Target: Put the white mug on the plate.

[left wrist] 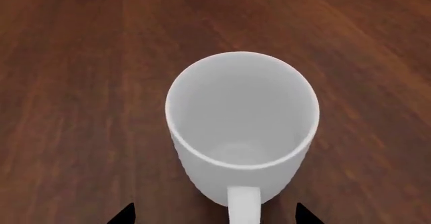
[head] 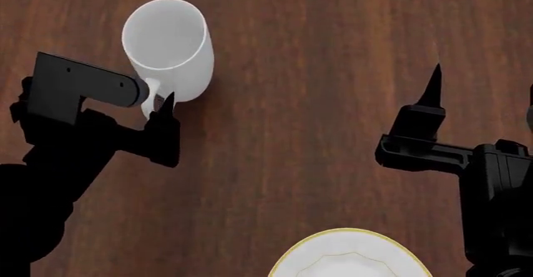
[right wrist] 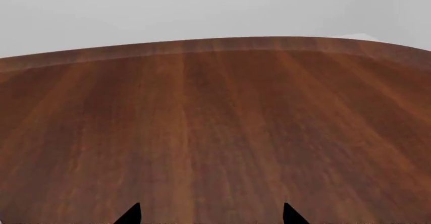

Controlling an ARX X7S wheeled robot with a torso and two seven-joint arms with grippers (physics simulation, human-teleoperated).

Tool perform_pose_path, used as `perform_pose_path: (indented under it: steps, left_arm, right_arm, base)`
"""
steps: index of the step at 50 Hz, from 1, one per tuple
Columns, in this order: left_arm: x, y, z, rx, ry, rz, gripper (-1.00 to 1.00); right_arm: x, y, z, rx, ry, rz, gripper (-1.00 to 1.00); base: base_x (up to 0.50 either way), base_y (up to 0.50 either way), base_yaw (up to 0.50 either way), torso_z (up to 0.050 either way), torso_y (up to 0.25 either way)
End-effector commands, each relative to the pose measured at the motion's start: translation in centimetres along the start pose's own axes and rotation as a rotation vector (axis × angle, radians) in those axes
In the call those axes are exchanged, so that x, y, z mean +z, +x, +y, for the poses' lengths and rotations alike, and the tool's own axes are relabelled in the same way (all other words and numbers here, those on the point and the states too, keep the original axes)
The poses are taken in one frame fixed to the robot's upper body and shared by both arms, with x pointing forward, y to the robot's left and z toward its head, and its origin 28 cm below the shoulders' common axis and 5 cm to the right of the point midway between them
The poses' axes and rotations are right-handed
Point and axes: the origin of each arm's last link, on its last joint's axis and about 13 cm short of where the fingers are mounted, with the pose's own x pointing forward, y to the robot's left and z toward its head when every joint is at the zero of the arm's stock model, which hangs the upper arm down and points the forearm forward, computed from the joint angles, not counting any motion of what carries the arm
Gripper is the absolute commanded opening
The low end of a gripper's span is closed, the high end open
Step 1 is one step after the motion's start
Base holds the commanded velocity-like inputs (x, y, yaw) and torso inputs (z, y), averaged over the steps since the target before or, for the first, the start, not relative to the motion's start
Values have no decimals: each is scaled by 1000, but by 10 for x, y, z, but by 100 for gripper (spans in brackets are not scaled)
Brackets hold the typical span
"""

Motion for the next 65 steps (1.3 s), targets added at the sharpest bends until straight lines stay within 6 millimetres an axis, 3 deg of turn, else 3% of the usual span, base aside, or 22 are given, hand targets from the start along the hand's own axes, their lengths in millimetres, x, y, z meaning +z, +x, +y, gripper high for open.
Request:
perform_pose_path:
  steps: [1, 65]
  left_arm:
    - [-5, 1, -1, 3, -3, 10, 100]
    - [-15, 18, 2, 14, -3, 37, 100]
  right_arm:
    - [-1, 1, 0, 1, 0, 3, 100]
    - [-10, 3, -4, -8, 8, 19, 100]
  base:
    - [0, 0, 0, 0, 0]
    - [0, 0, 0, 0, 0]
